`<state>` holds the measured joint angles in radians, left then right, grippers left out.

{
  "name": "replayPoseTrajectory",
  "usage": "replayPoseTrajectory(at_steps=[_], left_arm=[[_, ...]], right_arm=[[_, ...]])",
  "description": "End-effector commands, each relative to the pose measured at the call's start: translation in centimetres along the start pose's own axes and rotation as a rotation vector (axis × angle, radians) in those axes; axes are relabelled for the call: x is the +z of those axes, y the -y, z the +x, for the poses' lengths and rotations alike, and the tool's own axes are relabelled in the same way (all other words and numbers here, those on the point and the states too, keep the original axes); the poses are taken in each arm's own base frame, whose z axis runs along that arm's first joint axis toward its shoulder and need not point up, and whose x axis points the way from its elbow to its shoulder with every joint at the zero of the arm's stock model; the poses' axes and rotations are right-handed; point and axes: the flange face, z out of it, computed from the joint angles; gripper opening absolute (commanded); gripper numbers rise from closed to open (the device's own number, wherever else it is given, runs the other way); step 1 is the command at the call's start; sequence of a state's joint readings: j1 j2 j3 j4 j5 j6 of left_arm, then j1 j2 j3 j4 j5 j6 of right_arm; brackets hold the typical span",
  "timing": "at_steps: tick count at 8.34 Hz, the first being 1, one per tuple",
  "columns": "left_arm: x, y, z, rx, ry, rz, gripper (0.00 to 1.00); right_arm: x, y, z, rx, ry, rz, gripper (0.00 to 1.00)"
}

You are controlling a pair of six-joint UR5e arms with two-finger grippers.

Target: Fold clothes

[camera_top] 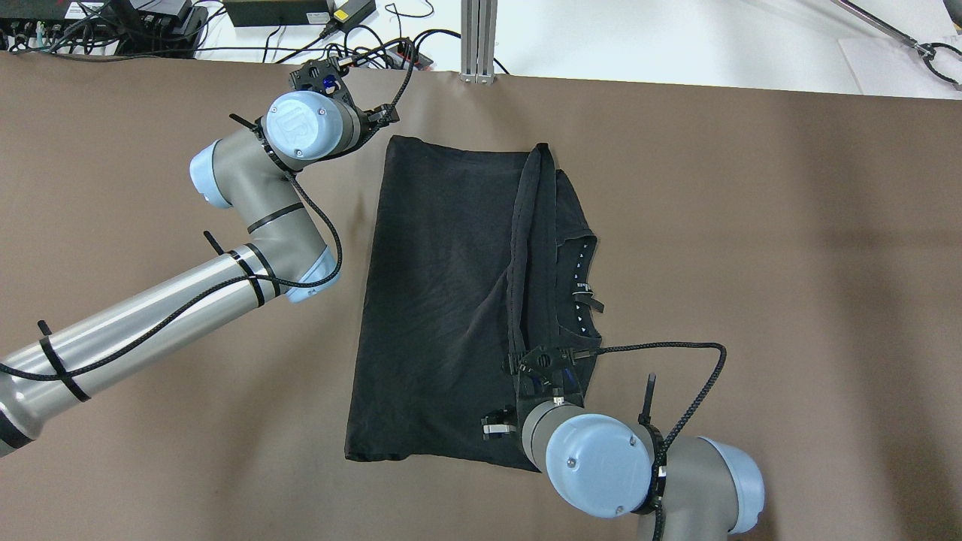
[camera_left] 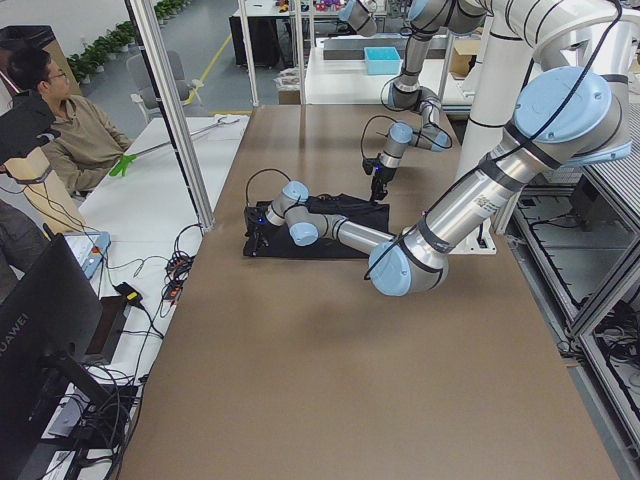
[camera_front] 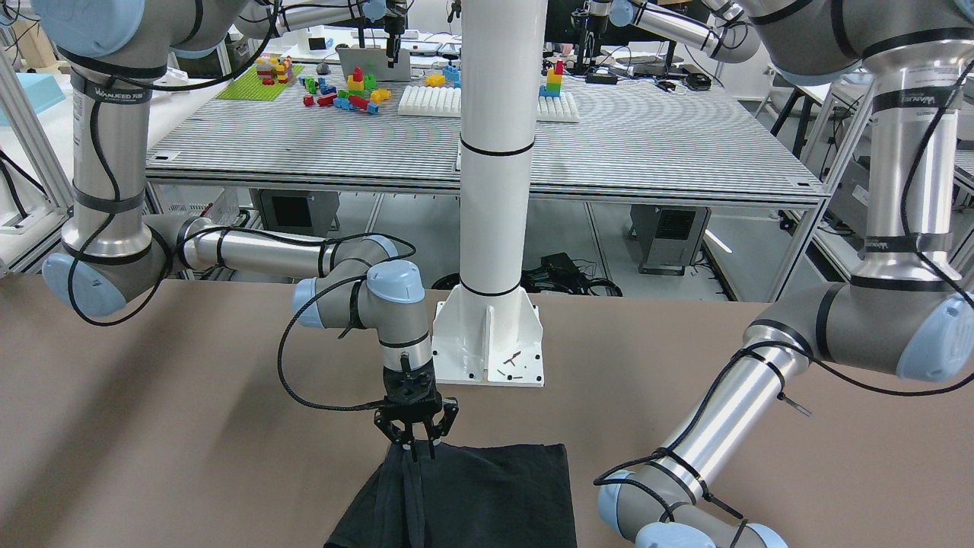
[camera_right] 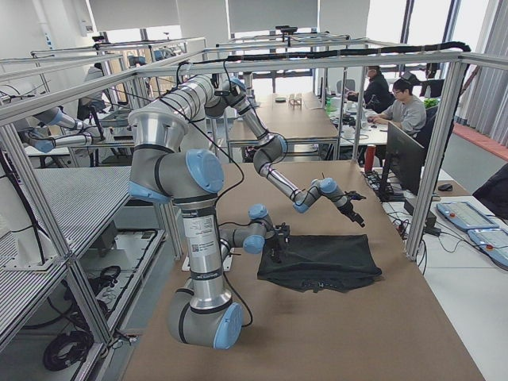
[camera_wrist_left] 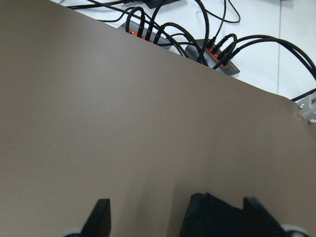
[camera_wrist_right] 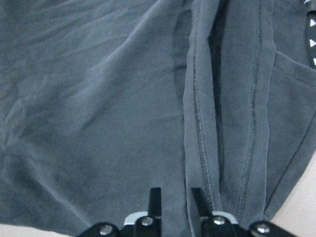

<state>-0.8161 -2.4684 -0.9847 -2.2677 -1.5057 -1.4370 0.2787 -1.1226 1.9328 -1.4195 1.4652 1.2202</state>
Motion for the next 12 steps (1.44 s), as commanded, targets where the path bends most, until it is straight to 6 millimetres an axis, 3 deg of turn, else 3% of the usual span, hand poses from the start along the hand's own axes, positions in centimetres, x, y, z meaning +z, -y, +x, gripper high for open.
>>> replayPoseTrajectory(at_steps=[1, 3, 5, 8, 12], left_arm=[[-0.5, 0.4, -0.8, 0.002, -0.010, 0.003, 0.94], [-0.9, 0.3, -2.1, -0.001, -0.013, -0.002, 0.94], [-3.4, -0.9, -6.1, 0.002, -0.054, -0.059, 0.94], [-4.2, -1.2, -6.2, 0.003, -0.068, -0.074, 0.94], [-3.9, -1.3, -6.9, 0.003, -0.059, -0.077, 0.94]], right_arm=[[1.6, -1.2, 0.0, -0.203, -0.054, -0.009, 0.32], [2.4, -1.3, 0.3, -0.229, -0.074, -0.017, 0.37], [2.6, -1.4, 0.4, -0.265, -0.104, -0.034, 0.40], [2.6, -1.4, 0.2, -0.267, -0.112, -0.039, 0.41], [2.8, -2.0, -0.1, -0.276, -0.115, -0.040, 0.32]])
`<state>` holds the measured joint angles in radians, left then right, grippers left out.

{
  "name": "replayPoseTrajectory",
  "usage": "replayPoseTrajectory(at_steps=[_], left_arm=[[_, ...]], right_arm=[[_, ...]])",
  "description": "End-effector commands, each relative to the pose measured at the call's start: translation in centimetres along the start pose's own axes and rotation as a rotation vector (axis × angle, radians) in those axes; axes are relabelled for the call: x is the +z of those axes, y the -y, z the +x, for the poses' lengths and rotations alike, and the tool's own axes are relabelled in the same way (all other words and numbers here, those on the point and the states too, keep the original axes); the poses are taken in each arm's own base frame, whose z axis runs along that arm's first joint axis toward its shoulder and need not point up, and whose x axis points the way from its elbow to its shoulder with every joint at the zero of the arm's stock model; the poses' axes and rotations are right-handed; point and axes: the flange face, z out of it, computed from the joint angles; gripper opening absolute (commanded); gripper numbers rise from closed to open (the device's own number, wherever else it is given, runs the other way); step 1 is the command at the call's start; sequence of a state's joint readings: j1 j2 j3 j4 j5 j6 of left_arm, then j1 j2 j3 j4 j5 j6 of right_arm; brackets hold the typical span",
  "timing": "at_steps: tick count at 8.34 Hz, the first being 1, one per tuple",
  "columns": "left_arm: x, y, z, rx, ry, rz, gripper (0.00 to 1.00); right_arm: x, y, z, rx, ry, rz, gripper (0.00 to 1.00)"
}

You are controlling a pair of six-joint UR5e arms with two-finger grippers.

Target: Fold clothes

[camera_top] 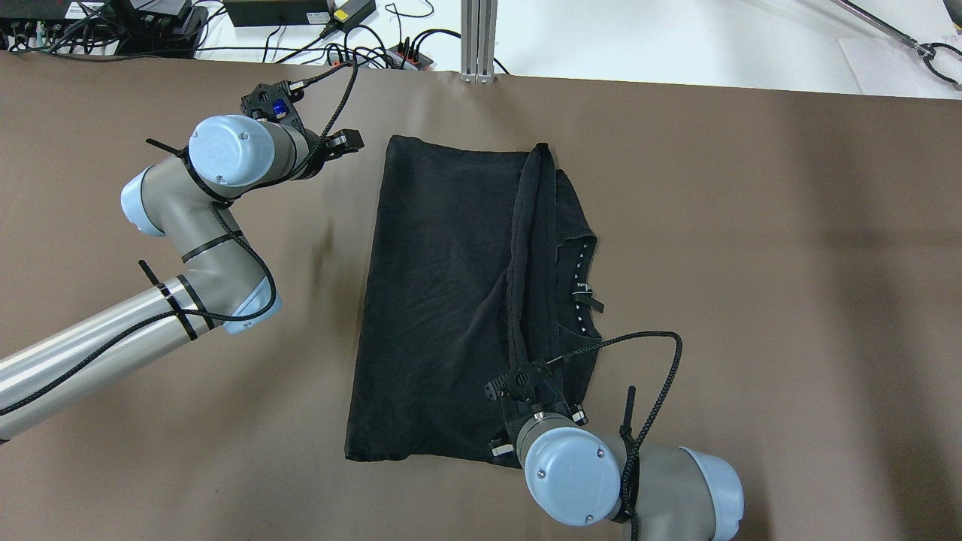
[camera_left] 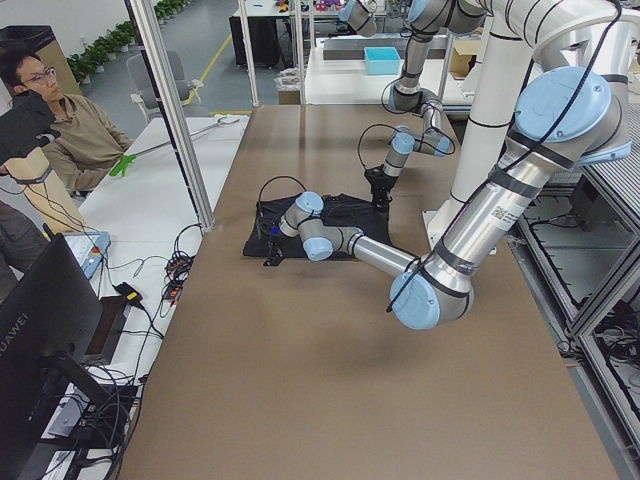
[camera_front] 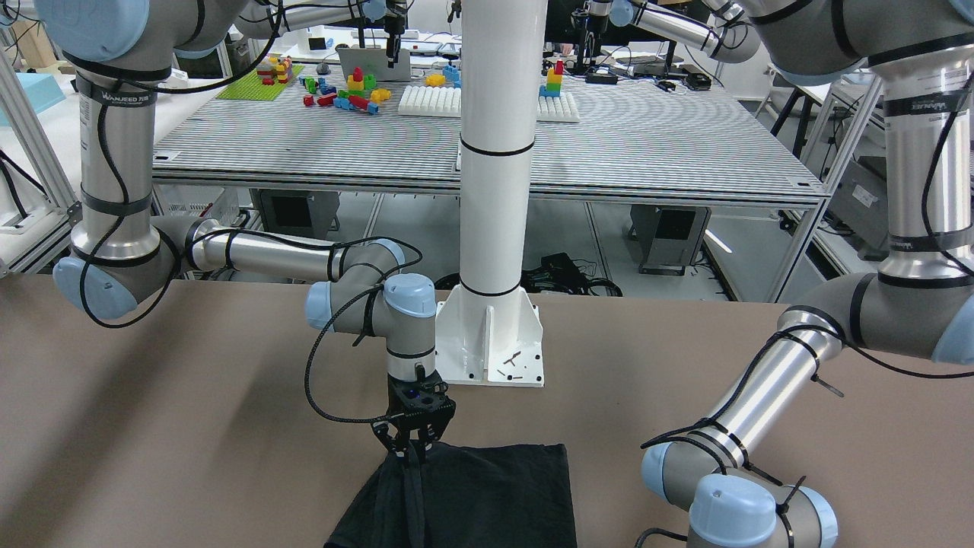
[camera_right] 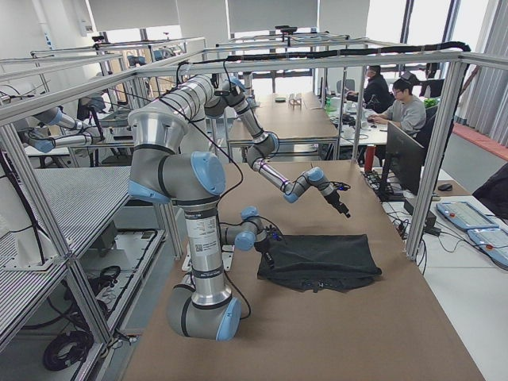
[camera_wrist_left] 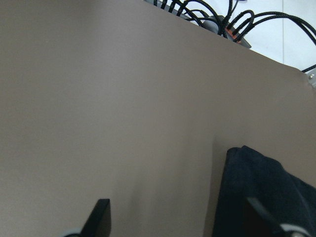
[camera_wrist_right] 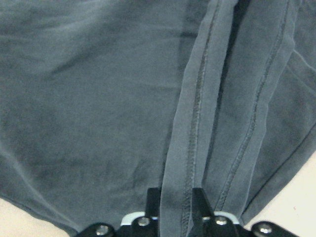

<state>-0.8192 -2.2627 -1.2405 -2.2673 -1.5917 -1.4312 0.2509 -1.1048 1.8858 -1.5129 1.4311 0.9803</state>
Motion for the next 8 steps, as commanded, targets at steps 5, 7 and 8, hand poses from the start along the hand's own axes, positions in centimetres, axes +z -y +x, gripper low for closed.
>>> replayPoseTrajectory(at_steps=[5, 7, 8], left_arm=[[0.1, -0.2, 0.1, 0.000, 0.001, -0.003, 0.94], [0.1, -0.2, 0.1, 0.000, 0.002, -0.004, 0.94], [0.3, -0.2, -0.2, -0.001, 0.008, -0.003, 0.94]], right_arm=[[0.2, -1.5, -1.3, -0.027, -0.014, 0.009, 0.31], [0.7, -1.8, -1.4, -0.035, -0.029, 0.016, 0.03], [0.4, -1.2, -1.1, -0.064, -0.027, 0.019, 0.00]])
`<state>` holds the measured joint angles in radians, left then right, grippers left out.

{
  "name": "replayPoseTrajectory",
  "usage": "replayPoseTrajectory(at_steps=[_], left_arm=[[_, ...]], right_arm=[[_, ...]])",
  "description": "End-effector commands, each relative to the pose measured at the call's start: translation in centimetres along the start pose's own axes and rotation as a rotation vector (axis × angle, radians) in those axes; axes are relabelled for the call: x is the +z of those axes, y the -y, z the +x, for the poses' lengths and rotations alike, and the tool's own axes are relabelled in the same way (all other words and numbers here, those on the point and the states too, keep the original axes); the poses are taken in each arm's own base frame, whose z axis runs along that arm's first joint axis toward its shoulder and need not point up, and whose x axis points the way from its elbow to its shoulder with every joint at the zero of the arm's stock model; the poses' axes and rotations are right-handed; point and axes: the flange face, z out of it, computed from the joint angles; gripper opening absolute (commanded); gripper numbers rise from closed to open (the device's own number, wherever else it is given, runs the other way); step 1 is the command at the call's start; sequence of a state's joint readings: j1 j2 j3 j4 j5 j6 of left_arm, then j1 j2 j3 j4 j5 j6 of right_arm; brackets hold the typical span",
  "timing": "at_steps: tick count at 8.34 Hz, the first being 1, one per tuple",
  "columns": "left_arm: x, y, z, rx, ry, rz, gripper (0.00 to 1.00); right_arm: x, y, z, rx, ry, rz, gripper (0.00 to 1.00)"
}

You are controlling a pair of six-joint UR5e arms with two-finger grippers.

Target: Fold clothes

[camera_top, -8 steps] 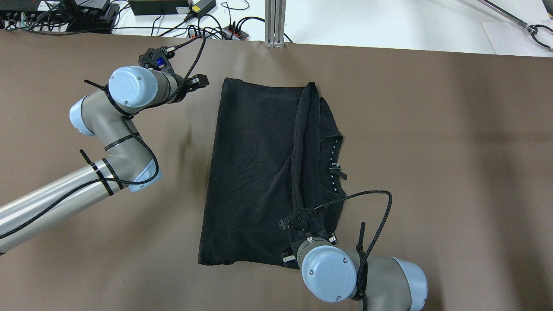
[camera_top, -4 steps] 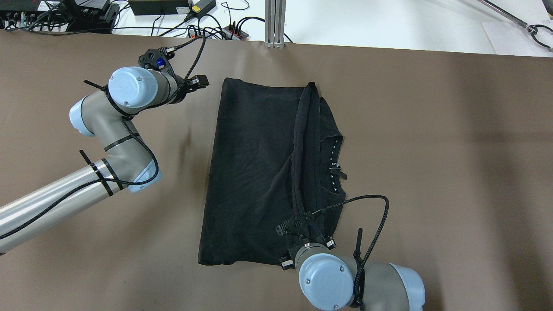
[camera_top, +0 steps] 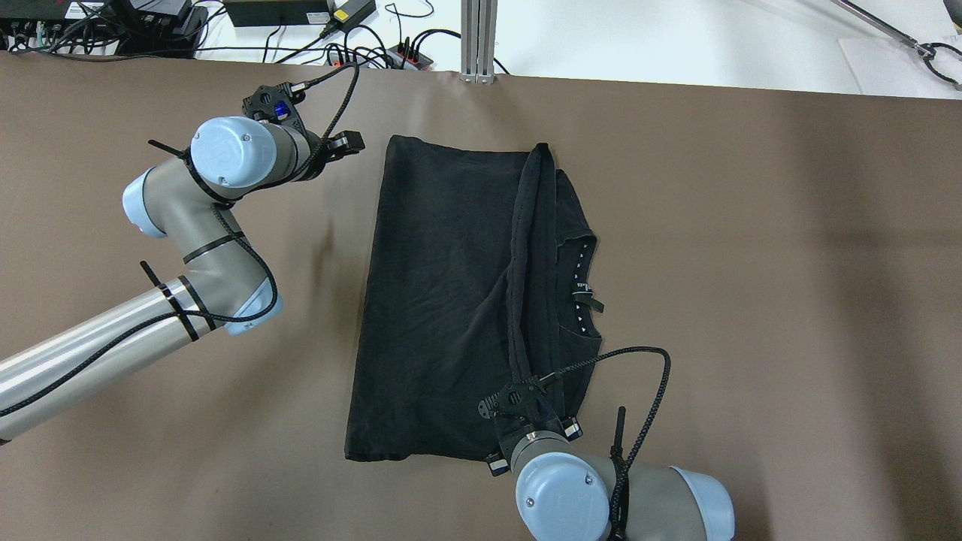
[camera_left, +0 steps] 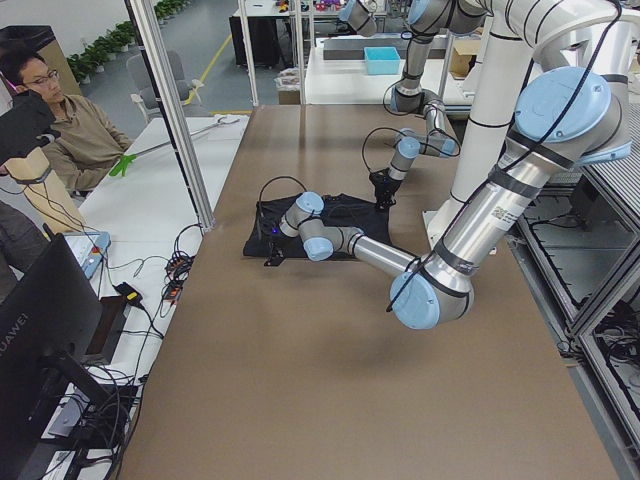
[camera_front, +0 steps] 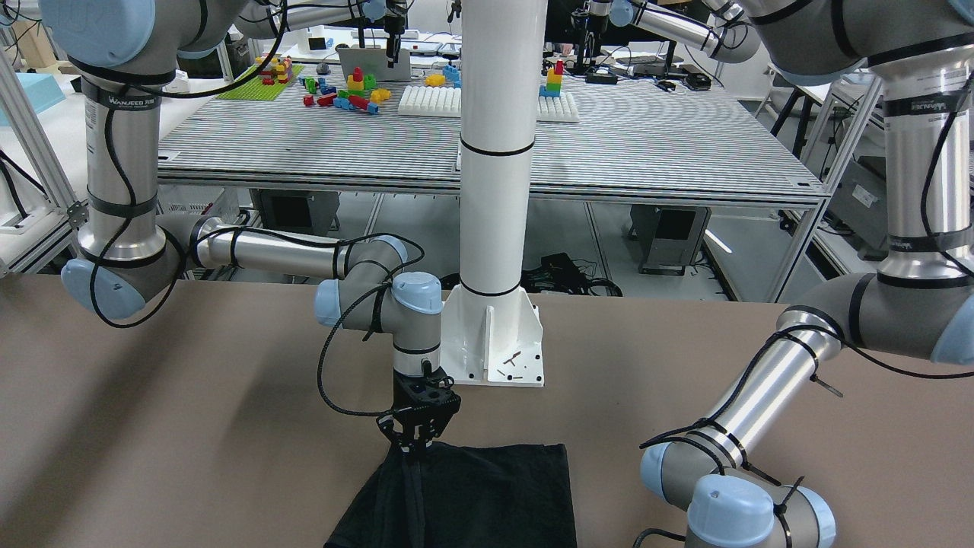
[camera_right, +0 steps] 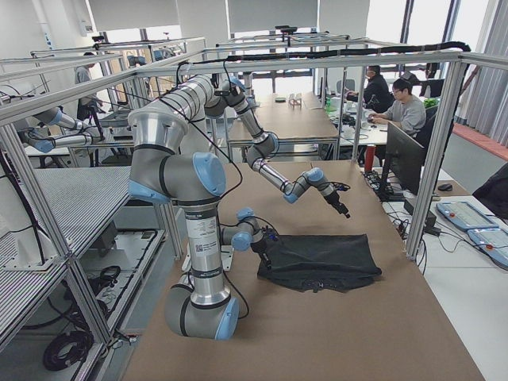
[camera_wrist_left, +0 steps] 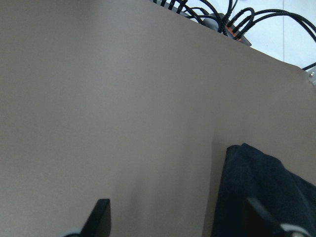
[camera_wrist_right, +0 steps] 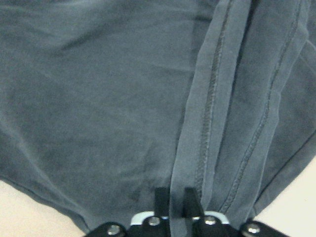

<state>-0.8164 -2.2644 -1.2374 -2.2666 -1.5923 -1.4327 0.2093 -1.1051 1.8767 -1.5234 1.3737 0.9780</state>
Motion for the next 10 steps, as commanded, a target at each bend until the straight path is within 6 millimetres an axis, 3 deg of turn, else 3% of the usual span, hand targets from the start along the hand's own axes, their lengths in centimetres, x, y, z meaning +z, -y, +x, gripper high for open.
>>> replayPoseTrajectory(at_steps=[1, 2, 3, 5, 6, 7, 10], left_arm=[[0.3, -0.1, -0.4, 0.000, 0.010, -0.002, 0.94], [0.3, -0.1, -0.4, 0.000, 0.010, -0.002, 0.94], [0.2, -0.1, -0.1, -0.007, 0.005, -0.001, 0.94], [0.1, -0.2, 0.3, -0.012, 0.000, -0.001, 0.94], [0.1, -0.2, 0.4, -0.014, -0.001, 0.000, 0.94], [0.2, -0.3, 0.5, -0.014, 0.001, 0.000, 0.94], [0.2, -0.8, 0.8, -0.011, 0.000, -0.005, 0.94]], right_arm=[[-0.2, 1.5, 1.4, -0.067, -0.006, 0.009, 0.00], [-1.3, 3.1, 3.0, -0.070, 0.023, -0.006, 0.00], [-2.1, 3.3, 4.1, -0.061, 0.032, -0.038, 0.00], [-3.9, -0.8, 8.3, -0.040, 0.013, -0.058, 0.00], [-3.4, -5.1, 7.9, 0.087, 0.005, -0.115, 0.00], [-3.6, -6.6, 5.6, 0.173, 0.024, -0.133, 0.00], [-3.5, -6.7, 5.7, 0.182, 0.023, -0.137, 0.34]])
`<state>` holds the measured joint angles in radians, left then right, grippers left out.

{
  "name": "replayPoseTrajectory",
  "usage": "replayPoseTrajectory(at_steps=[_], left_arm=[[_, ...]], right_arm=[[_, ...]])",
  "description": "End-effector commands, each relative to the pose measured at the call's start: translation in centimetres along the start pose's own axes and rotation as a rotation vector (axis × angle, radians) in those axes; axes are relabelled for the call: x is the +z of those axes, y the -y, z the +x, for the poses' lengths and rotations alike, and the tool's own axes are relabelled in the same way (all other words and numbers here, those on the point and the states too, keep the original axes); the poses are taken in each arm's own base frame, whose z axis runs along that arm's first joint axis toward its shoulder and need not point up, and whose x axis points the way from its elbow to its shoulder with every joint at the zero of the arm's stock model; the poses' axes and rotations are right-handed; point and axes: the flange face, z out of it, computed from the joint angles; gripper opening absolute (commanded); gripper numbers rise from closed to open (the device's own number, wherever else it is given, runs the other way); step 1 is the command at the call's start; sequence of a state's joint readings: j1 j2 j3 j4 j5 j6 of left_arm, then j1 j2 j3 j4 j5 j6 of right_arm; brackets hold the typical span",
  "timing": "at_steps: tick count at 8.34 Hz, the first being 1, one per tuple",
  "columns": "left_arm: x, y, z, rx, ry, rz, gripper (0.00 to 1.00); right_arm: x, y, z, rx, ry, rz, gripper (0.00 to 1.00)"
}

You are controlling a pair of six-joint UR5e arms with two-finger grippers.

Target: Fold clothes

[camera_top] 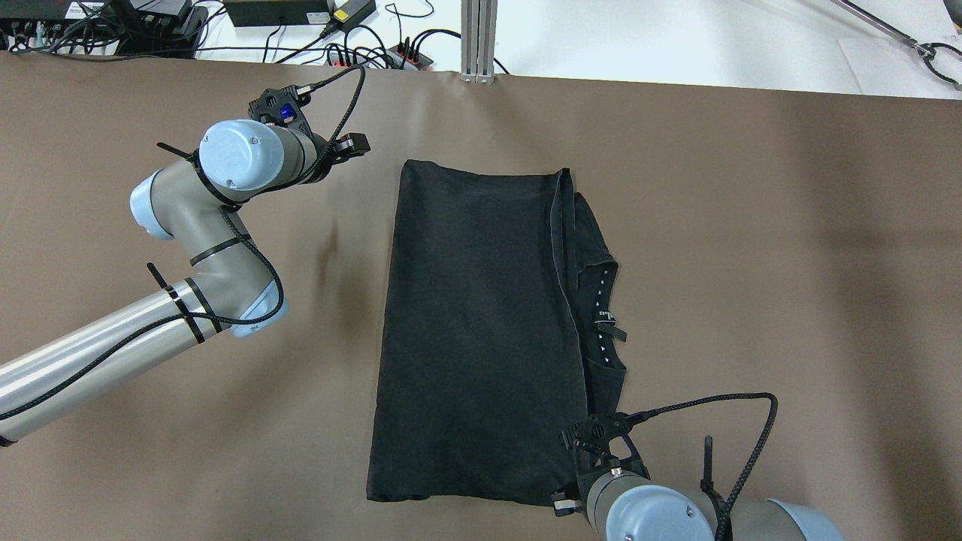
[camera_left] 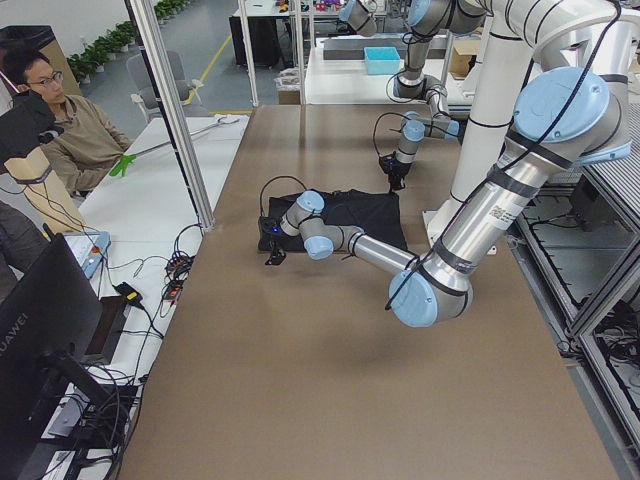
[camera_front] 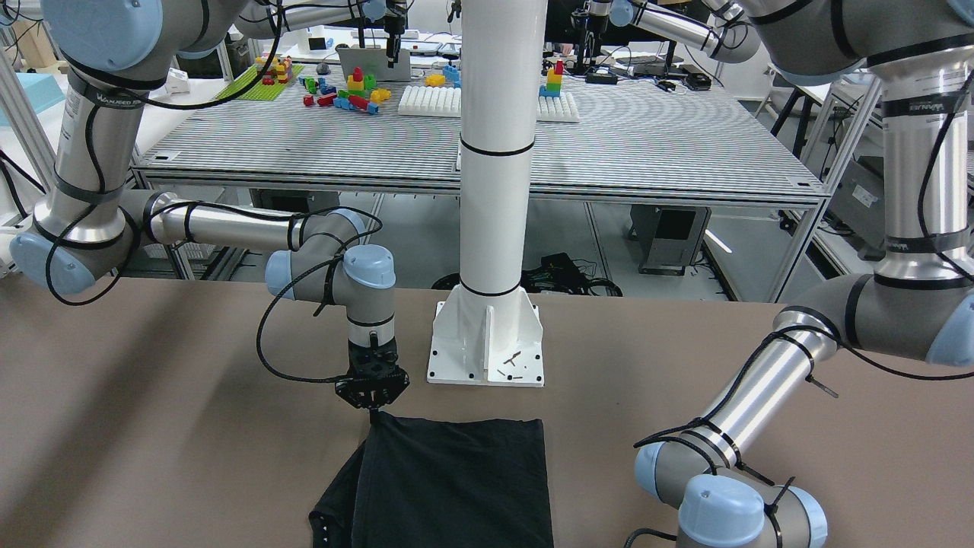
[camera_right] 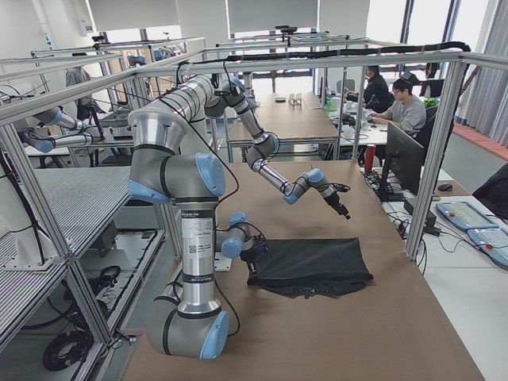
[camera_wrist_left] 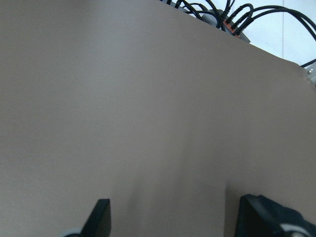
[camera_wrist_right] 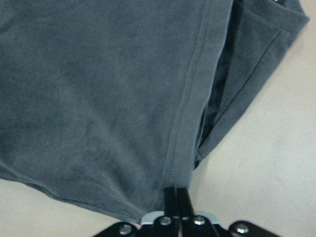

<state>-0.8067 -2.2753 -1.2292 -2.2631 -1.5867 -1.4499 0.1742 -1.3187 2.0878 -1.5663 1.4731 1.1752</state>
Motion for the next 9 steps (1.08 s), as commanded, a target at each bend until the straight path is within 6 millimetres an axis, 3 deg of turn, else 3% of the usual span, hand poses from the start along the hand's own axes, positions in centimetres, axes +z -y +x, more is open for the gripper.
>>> replayPoseTrajectory(at_steps=[1, 2, 3, 4, 8, 9], left_arm=[[0.1, -0.3, 0.1, 0.001, 0.003, -0.002, 0.94], [0.1, -0.3, 0.1, 0.001, 0.003, -0.002, 0.94], [0.1, -0.3, 0.1, 0.001, 0.003, -0.002, 0.94], [0.2, -0.3, 0.0, 0.001, 0.004, -0.002, 0.94], [0.0, -0.1, 0.0, 0.000, -0.002, -0.005, 0.94], [0.0, -0.1, -0.4, 0.002, 0.001, -0.006, 0.94]], right_arm=[[0.0, 0.9, 0.8, 0.024, -0.004, 0.003, 0.70], [-0.3, 1.4, 1.0, 0.032, 0.000, 0.012, 0.95], [-0.8, 2.3, 0.7, 0.042, 0.011, 0.029, 0.95], [-1.3, 5.4, 1.2, 0.067, 0.004, 0.069, 0.95], [3.0, 18.3, 2.2, -0.004, -0.111, 0.158, 0.95], [5.7, 20.8, 3.2, -0.008, -0.121, 0.178, 0.95]])
